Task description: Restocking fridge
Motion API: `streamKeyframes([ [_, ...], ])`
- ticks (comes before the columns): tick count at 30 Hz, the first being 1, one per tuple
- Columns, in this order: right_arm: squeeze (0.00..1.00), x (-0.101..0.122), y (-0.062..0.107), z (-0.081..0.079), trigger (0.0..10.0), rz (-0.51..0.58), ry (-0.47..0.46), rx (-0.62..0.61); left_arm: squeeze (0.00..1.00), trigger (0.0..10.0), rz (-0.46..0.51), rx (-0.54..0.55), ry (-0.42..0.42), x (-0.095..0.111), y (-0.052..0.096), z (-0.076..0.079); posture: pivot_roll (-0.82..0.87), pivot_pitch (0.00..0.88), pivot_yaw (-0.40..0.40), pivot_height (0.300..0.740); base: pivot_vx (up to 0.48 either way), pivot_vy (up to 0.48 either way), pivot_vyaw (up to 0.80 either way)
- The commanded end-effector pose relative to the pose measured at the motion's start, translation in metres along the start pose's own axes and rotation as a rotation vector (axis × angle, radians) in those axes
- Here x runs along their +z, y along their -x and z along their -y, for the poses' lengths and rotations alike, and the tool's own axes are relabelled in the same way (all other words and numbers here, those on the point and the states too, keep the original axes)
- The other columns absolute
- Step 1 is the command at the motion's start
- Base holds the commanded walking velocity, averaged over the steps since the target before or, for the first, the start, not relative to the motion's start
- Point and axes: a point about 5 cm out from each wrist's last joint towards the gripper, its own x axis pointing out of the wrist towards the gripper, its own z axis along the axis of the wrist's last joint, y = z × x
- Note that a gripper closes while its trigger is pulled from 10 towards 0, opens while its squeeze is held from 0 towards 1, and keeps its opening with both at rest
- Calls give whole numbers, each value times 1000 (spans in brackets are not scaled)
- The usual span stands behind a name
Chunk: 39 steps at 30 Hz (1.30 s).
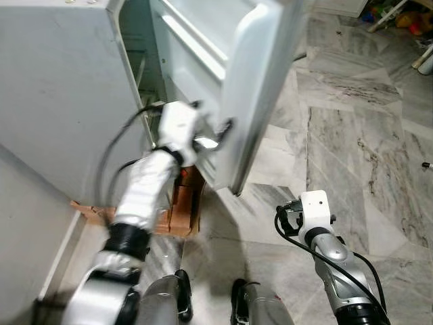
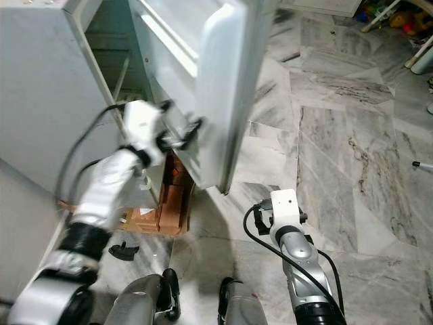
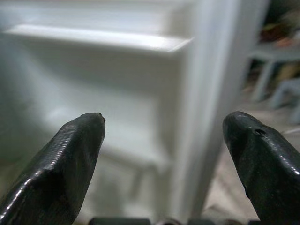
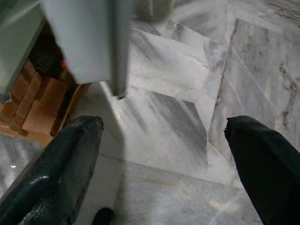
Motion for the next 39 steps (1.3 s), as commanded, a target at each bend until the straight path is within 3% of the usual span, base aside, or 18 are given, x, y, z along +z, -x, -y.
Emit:
streamKeyframes([
  [1, 0, -3, 0, 1, 10000, -2, -7, 5, 0, 10000, -44, 41, -22, -10, 17, -9, 56, 142, -41, 740, 0, 0, 0],
  [4, 0, 1, 1, 4, 10000, 22, -2, -10, 0, 10000, -81, 96, -6, -21, 36, -20, 57, 145, -44, 740, 0, 0, 0],
  [5, 0, 8, 3, 5, 10000, 63, 13, -14, 0, 10000, -121, 155, -2, -33, 54, -25, 57, 151, -48, 740, 255, -405, 0],
  [8, 0, 11, 3, 6, 10000, 82, 40, -20, 0, 10000, -148, 192, 5, -41, 71, -24, 61, 156, -50, 740, 275, -387, 0],
  [14, 0, 13, 0, 5, 10000, 83, 35, -19, 0, 10000, -176, 216, 9, -46, 84, -15, 71, 162, -43, 740, 338, -338, -472],
  [22, 0, 16, -2, 2, 10000, 95, 48, -8, 0, 10000, -188, 220, 5, -46, 84, -11, 67, 169, -31, 740, 378, -289, -781],
  [26, 0, 16, -3, 2, 10000, 95, 46, -3, 0, 10000, -212, 244, 4, -52, 85, -10, 57, 160, -46, 740, 457, 0, 0],
  [39, 0, 14, -7, 5, 10000, 83, 30, -4, 0, 10000, -203, 232, 11, -55, 69, -8, 53, 141, -73, 740, 477, 0, 0],
])
